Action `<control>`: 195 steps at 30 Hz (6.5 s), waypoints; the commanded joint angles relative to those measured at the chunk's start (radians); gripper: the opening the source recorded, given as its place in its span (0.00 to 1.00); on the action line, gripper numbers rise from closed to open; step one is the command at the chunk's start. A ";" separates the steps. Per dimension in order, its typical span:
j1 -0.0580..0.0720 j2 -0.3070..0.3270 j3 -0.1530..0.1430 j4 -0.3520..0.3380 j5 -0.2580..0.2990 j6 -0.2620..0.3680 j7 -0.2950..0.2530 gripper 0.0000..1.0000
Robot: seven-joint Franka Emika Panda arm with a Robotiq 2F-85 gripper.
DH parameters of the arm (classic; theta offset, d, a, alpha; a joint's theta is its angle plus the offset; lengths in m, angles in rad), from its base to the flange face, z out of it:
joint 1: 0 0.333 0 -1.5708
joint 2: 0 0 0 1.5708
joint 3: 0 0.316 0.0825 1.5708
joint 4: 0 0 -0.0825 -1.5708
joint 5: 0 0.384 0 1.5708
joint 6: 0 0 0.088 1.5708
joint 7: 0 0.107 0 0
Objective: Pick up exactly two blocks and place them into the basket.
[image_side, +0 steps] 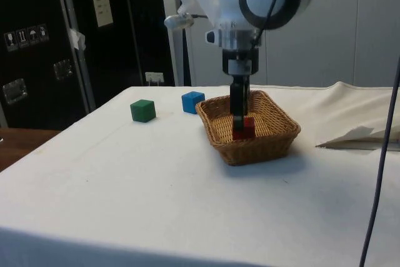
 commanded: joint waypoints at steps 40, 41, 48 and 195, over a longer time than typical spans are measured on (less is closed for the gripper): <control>-0.005 -0.066 -0.079 0.319 0.026 -0.349 -0.067 1.00; -0.006 -0.055 -0.079 0.332 0.033 -0.352 -0.073 1.00; -0.005 0.007 -0.078 0.402 0.053 -0.368 -0.097 1.00; -0.100 1.023 -0.386 1.442 0.779 -0.667 -0.339 1.00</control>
